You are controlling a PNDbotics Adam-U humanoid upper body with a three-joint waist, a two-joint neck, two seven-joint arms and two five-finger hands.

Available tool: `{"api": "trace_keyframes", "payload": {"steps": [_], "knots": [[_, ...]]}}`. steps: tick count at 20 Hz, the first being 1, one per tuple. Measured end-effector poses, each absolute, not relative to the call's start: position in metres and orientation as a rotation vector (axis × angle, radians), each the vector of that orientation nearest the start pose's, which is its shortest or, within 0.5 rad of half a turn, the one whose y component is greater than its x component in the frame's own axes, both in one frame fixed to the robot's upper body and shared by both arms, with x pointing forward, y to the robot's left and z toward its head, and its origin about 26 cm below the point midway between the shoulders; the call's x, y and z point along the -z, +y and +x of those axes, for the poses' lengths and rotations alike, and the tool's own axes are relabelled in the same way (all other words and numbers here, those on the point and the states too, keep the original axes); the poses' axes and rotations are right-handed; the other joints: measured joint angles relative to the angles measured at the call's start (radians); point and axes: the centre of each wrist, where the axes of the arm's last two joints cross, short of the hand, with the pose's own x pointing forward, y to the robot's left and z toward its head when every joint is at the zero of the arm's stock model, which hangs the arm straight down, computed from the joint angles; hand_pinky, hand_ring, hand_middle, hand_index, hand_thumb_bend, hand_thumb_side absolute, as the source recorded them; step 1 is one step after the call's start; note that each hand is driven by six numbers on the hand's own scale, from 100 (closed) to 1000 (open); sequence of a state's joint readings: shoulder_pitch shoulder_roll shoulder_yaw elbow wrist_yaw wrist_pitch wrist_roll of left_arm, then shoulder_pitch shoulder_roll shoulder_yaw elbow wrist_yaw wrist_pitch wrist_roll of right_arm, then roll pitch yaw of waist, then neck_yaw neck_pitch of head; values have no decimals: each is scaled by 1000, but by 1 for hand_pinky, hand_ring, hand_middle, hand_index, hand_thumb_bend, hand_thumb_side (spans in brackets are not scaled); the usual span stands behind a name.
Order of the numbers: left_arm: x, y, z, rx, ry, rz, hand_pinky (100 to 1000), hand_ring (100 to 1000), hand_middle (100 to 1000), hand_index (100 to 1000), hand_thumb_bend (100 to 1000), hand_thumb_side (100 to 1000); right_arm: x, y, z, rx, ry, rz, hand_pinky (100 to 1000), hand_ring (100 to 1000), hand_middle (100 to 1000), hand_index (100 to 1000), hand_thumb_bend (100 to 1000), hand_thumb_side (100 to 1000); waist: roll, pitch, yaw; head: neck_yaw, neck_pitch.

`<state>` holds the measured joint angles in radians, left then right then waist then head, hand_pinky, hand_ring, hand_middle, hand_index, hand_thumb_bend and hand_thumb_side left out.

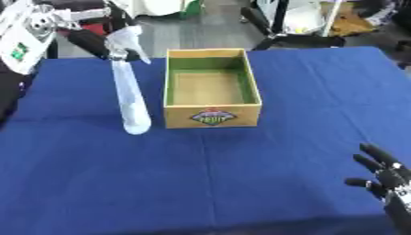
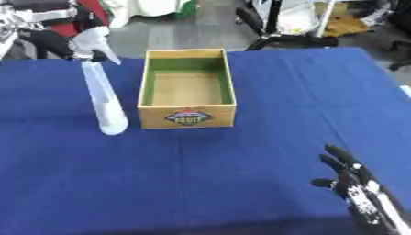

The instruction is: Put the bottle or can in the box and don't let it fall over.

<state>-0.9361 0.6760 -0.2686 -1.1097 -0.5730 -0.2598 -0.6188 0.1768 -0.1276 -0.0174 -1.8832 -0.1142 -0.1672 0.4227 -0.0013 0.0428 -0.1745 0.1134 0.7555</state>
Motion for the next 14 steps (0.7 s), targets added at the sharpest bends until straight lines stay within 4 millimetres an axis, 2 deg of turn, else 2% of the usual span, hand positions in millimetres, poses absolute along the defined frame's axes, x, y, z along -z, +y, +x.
{"api": "trace_keyframes", "payload": {"steps": [7,10,14], "knots": [[-254,314,454,1727,-1357,713,672,631,564,798,428,546,-36,-280,229,-389,-1849,238,732,1000,1000,975,100,729,1,0,-4,3,3],[-251,311,455,1744,-1347,709,661,619,547,786,393,535,-36,-280,229,-389,-1849,238,732,1000,1000,975,100,729,1,0,-8,6,8],[-249,309,456,1756,-1344,709,597,552,471,729,322,486,-36,-280,229,-390,-1849,239,732,1000,1000,975,100,730,1,0,-9,9,8]]}}
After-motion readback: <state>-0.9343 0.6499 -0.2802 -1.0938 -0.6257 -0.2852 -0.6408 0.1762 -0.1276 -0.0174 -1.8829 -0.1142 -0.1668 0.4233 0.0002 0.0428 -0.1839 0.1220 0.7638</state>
